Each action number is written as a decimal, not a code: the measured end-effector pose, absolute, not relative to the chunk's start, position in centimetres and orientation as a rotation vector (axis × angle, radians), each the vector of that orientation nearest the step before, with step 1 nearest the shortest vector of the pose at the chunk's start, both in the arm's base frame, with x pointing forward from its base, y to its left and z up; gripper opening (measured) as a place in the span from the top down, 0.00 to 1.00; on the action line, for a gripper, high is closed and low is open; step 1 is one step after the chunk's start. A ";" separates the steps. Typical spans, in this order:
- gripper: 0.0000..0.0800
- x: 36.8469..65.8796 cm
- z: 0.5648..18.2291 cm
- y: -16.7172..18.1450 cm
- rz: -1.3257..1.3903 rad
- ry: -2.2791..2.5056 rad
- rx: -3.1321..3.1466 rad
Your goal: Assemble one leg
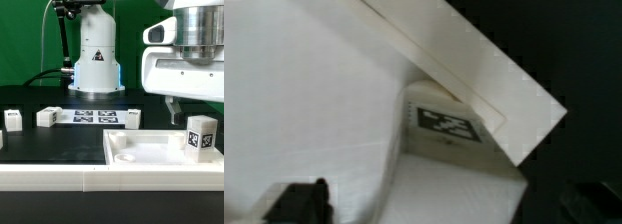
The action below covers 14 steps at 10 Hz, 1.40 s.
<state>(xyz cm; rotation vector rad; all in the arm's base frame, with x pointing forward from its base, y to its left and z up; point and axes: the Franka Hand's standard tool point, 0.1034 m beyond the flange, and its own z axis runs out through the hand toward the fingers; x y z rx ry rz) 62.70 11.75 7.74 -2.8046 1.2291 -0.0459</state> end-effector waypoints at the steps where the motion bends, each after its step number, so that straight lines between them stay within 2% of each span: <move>1: 0.19 62.7 7.7 11.8 -0.048 1.161 -2.834; 9: 0.19 62.3 7.5 12.8 -0.077 0.081 -3.082; 14: 0.19 62.4 7.4 12.1 -0.089 -0.575 -3.077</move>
Offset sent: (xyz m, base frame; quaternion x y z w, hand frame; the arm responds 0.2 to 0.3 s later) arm 0.0059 0.0054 0.0017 0.0031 -0.0185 -0.2615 0.9650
